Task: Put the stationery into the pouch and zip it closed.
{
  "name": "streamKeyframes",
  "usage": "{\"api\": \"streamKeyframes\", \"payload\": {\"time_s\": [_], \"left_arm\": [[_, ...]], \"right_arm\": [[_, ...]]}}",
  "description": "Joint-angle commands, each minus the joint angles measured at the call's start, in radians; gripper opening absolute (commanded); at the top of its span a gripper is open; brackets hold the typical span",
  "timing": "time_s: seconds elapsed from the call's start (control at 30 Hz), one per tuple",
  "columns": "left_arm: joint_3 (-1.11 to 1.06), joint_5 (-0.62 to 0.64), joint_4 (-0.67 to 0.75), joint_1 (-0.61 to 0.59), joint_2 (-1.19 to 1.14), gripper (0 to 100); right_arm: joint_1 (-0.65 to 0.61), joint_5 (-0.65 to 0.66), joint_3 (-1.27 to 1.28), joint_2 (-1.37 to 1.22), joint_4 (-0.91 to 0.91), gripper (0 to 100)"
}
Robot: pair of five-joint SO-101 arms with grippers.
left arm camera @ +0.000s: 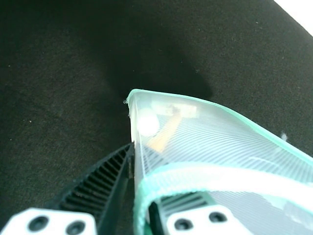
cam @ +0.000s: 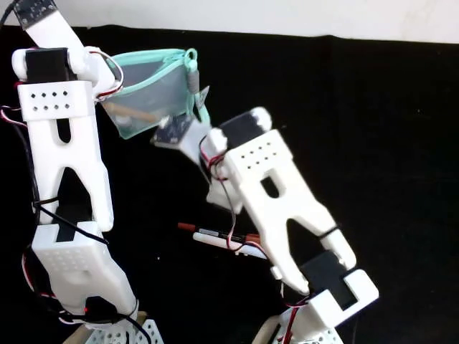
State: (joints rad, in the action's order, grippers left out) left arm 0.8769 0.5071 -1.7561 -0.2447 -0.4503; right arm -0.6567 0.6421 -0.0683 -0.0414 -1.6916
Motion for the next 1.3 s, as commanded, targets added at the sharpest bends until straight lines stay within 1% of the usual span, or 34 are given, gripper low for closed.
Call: {"api": "streamKeyframes", "payload": {"time_s": [0.0, 0.17, 0.3, 0.5, 0.6, 0.7, 0.8, 0.9, 0.97, 1.27], "left_arm": [[-0.002, -0.006, 0.011, -0.012, -0.021, 1], [-0.002, -0.006, 0.011, -0.012, -0.021, 1], [-0.002, -0.006, 0.011, -0.012, -0.021, 1], [-0.002, -0.006, 0.011, -0.012, -0.021, 1], [-0.002, -0.006, 0.011, -0.015, -0.021, 1], [-0.002, -0.006, 0.011, -0.015, -0.021, 1], [-0.002, -0.006, 0.011, -0.015, -0.021, 1], [-0.002, -0.023, 0.011, -0.016, -0.021, 1], [-0.002, -0.051, 0.011, -0.016, -0.021, 1], [-0.002, -0.049, 0.011, -0.016, -0.021, 1]], "right_arm": [[-0.036, 0.017, 0.104, 0.048, 0.087, 24.8], [-0.119, 0.091, 0.269, 0.048, 0.189, 24.8], [-0.16, 0.101, 0.349, 0.047, 0.291, 24.8], [-0.185, 0.143, 0.476, 0.045, 0.456, 25.1], [-0.185, 0.141, 0.512, 0.044, 0.521, 25.2], [-0.183, 0.141, 0.519, 0.018, 0.545, 25.2], [-0.18, 0.141, 0.513, -0.065, 0.552, 25.2], [-0.182, 0.14, 0.512, -0.125, 0.608, 25.2], [-0.182, 0.138, 0.512, -0.145, 0.633, 25.2], [-0.182, 0.141, 0.513, -0.211, 0.67, 24.5]]}}
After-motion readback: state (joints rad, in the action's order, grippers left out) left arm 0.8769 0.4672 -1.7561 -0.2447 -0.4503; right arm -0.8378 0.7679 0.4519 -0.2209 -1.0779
